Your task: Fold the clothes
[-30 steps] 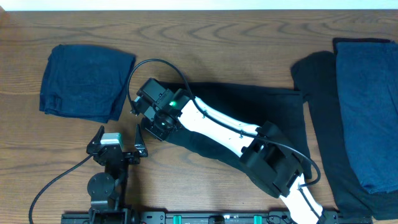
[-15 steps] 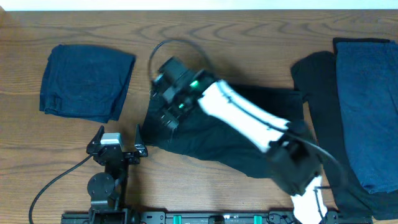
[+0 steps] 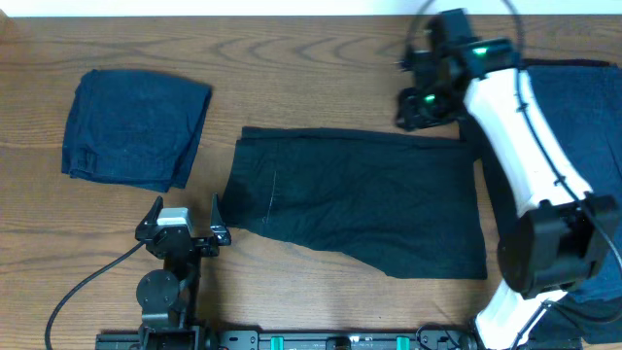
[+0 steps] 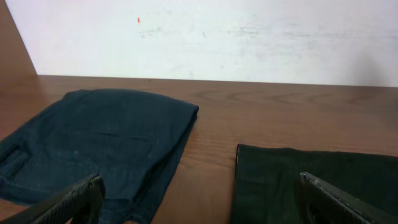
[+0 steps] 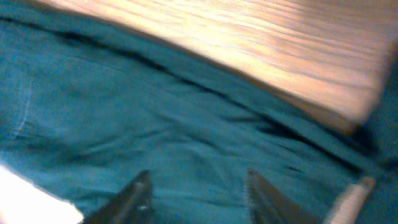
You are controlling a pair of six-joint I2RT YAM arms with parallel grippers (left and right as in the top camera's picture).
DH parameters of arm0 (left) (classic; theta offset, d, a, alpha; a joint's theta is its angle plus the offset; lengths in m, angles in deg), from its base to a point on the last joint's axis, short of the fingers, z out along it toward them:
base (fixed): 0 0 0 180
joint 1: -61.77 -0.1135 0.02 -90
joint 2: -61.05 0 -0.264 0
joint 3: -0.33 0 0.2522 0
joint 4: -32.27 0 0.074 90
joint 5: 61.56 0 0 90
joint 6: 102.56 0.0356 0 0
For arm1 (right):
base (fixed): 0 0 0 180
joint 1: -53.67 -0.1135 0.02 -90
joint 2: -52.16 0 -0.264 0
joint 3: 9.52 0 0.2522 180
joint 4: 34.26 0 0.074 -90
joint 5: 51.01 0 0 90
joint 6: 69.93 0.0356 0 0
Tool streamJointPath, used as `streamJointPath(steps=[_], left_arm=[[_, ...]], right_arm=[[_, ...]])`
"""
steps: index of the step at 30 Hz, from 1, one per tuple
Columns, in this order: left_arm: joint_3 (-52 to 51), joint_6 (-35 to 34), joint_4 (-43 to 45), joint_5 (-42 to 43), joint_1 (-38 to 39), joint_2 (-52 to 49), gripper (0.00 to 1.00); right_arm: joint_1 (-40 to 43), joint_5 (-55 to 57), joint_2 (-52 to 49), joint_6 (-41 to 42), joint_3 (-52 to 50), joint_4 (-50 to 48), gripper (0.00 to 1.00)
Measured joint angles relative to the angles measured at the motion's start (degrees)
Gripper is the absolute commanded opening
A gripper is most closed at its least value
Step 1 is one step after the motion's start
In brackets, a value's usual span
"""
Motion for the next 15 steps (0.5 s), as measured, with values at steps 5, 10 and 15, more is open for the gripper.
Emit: streamJointPath(steps=[5, 10, 15], left_arm=[[0.0, 0.0, 0.0, 0.0, 0.0, 0.0, 0.98], [0.0, 0.0, 0.0, 0.0, 0.0, 0.0, 0.98], [0.0, 0.0, 0.0, 0.02, 0.0, 0.0, 0.98]], right_arm=[[9.81, 0.11, -0.04, 0.33, -5.81, -3.76, 0.01], [16.9, 0.33, -0.17, 0.57, -14.4, -12.79, 0.01], [20.17, 0.52, -0.37, 2.36, -21.62, -21.07, 0.01]])
